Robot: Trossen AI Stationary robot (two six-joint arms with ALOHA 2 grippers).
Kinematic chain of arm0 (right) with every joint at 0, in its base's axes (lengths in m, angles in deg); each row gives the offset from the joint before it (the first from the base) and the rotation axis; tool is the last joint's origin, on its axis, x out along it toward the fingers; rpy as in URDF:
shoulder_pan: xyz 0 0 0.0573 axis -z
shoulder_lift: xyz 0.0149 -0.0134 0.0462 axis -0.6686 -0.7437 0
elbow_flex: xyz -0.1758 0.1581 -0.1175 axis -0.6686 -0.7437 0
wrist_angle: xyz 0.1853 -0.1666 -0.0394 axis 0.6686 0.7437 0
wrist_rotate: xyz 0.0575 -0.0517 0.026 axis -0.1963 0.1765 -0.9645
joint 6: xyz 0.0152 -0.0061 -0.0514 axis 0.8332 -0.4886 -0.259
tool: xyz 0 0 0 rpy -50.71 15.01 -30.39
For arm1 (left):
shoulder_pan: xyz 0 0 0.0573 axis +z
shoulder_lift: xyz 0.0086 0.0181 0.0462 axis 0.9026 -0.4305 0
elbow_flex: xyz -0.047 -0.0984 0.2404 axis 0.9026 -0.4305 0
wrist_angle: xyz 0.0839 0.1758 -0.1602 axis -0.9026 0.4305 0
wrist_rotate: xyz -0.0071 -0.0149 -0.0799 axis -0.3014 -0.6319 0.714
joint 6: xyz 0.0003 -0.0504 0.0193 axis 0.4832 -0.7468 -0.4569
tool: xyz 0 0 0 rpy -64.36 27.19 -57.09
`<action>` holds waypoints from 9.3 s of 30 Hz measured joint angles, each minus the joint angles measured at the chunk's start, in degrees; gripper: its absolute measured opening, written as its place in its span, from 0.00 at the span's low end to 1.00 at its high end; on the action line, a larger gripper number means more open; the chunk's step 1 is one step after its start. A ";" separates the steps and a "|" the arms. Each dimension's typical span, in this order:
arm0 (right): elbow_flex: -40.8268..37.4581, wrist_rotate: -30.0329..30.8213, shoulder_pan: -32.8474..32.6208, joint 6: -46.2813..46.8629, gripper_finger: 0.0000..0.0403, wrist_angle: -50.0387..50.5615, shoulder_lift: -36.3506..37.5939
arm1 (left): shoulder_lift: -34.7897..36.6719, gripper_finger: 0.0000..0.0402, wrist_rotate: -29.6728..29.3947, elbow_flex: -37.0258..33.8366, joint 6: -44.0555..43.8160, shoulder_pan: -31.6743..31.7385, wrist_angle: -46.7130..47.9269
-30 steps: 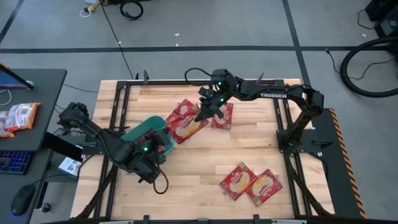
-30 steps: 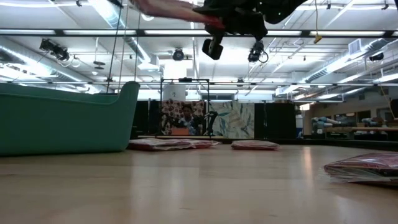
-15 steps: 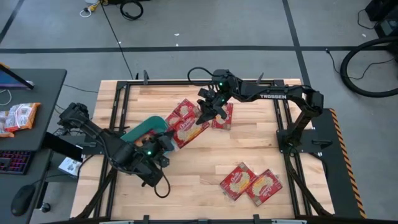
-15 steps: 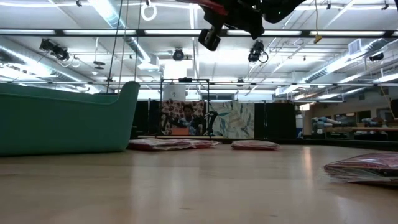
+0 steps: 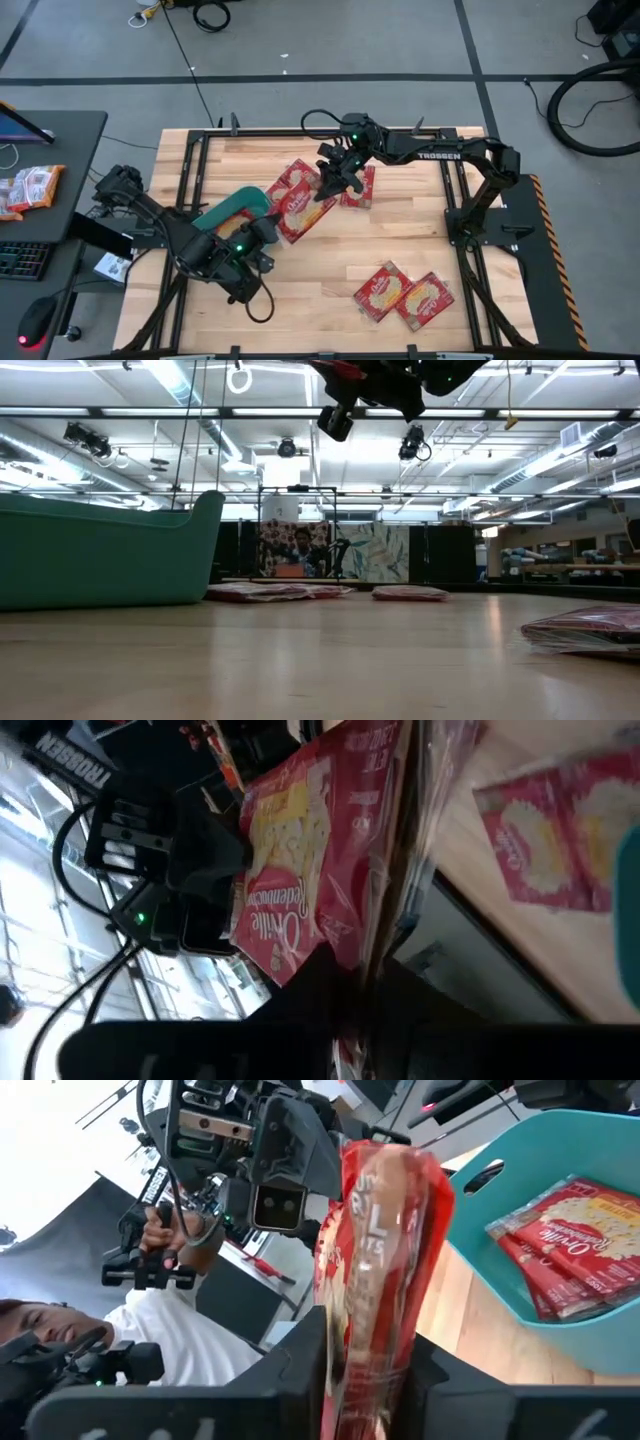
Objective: Sort popcorn bags into baskets
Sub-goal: Put the red popcorn bag into the green bin
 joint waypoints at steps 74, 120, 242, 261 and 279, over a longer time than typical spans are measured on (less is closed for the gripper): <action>0.00 9.27 1.67 -8.90 0.56 17.12 0.02 | 14.37 0.35 44.30 -10.49 -102.91 -10.57 27.72; -24.50 41.97 -24.66 -10.94 0.56 11.88 23.72 | 22.42 0.34 77.50 -40.01 -111.57 30.83 -7.24; -1.14 93.70 -72.91 14.12 0.16 59.32 -21.70 | 11.34 0.36 49.75 -11.11 -55.64 28.66 -11.02; -0.55 101.90 -66.08 15.66 0.01 63.18 -11.33 | 2.56 0.57 50.06 -11.16 -40.72 18.66 -22.00; -0.55 108.42 -56.28 0.72 0.00 49.62 -4.61 | -9.32 0.65 48.19 -11.16 -38.80 15.59 -45.32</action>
